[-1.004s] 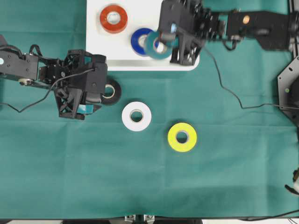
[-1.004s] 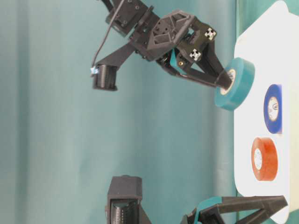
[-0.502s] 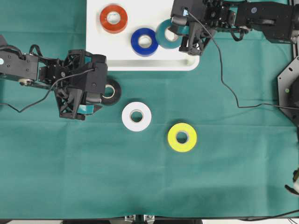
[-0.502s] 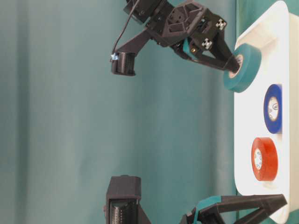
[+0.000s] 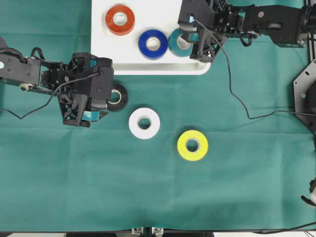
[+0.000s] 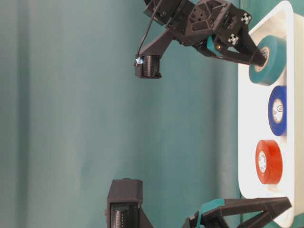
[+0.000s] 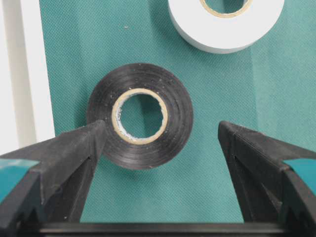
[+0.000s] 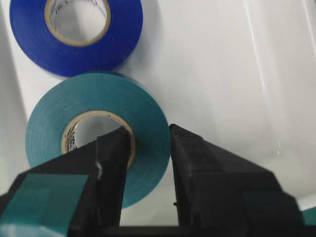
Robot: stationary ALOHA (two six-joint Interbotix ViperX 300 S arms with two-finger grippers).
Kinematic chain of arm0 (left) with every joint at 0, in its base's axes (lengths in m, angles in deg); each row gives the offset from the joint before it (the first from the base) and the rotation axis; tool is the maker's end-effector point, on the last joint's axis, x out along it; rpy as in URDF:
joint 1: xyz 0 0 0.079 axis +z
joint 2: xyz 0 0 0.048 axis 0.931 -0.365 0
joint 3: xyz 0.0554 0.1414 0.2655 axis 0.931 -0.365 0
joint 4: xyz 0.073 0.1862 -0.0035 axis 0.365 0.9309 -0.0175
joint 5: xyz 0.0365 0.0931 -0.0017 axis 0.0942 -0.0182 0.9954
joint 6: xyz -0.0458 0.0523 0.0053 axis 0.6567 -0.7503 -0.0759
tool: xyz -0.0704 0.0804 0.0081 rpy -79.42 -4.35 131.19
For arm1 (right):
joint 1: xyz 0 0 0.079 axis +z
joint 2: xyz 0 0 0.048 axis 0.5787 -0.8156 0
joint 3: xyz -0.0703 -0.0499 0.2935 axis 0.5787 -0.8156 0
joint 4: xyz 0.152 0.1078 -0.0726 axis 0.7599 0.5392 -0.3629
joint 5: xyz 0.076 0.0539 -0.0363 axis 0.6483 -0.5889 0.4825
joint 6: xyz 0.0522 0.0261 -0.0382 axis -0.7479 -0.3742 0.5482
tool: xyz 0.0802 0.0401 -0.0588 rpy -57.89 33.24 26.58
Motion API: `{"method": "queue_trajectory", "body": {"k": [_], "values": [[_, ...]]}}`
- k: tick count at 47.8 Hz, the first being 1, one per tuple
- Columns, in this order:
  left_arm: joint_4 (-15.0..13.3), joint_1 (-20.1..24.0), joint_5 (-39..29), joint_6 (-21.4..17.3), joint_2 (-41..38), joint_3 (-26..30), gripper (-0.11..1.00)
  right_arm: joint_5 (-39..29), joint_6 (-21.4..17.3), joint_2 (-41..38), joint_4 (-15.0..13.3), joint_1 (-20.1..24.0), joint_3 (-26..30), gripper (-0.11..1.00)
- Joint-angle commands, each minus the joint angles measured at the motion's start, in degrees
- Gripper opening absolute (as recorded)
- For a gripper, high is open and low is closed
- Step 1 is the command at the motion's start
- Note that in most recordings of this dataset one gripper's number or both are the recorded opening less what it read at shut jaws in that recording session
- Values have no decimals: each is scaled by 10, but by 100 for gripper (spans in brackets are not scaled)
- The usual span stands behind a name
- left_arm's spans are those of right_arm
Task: Put the tape alternately from left to right into the white case.
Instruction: 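Carry the teal roll into the tray beside the blue roll, then open the right gripper and withdraw it to the right of the tray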
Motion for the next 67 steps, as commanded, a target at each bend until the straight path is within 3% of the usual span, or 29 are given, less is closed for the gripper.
{"method": "queue_trajectory", "body": {"k": [1, 32, 34, 41, 43, 48, 67], "values": [[-1, -3, 4, 1, 10, 7, 77, -4, 0, 7, -2, 0, 5, 28], [-1, -4, 4, 1, 10, 8, 77, -11, -25, 1, -2, 0, 4, 29], [-1, -4, 4, 1, 10, 8, 77, -11, -25, 1, -2, 0, 4, 37], [-1, -4, 4, 1, 10, 8, 77, -10, -25, 1, -2, 0, 4, 81], [-1, -4, 4, 1, 10, 8, 77, -10, -25, 1, -2, 0, 4, 86], [-1, -4, 4, 1, 10, 8, 77, -9, -25, 1, -2, 0, 4, 75], [-1, -4, 4, 1, 10, 9, 77, -8, -27, 35, -2, 1, 4, 74]]}}
